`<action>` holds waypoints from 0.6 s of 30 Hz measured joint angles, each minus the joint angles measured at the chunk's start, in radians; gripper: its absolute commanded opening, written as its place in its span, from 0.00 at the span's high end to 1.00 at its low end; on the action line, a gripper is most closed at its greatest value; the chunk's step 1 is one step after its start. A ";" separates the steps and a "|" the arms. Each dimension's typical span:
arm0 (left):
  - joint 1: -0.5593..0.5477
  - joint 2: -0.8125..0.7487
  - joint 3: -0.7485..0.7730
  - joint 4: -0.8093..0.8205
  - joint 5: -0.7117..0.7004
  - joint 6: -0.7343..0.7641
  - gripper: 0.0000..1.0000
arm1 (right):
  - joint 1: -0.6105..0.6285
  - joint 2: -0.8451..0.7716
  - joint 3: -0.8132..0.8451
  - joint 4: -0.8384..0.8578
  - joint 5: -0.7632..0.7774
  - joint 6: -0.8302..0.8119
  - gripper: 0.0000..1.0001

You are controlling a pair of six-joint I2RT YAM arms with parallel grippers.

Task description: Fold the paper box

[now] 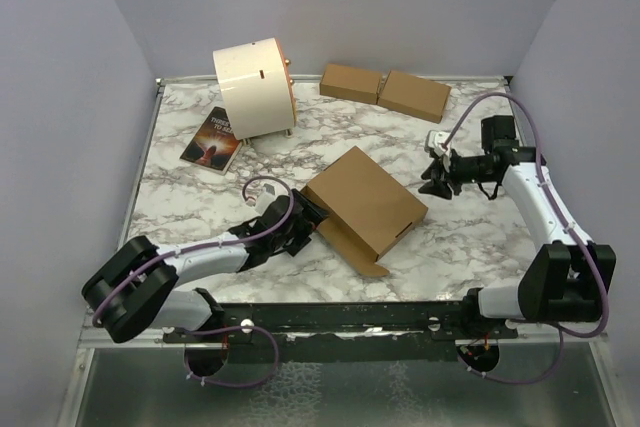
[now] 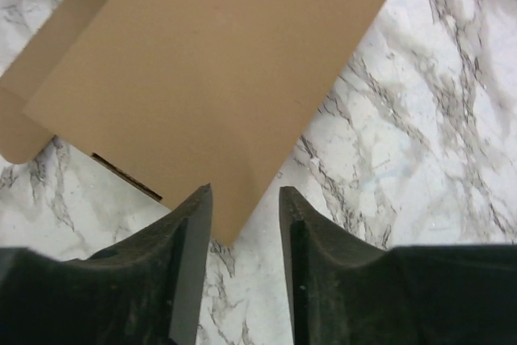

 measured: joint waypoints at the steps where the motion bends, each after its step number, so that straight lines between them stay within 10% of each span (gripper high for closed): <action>1: 0.006 0.020 0.008 0.006 -0.002 -0.010 0.01 | 0.002 -0.005 0.000 -0.014 -0.015 -0.014 0.53; 10: 0.038 0.125 0.065 0.035 -0.006 -0.065 0.05 | 0.047 -0.062 -0.086 -0.160 -0.179 -0.341 0.10; 18: 0.042 0.163 0.087 0.032 -0.006 -0.117 0.16 | 0.087 -0.101 -0.194 -0.370 -0.253 -0.775 0.08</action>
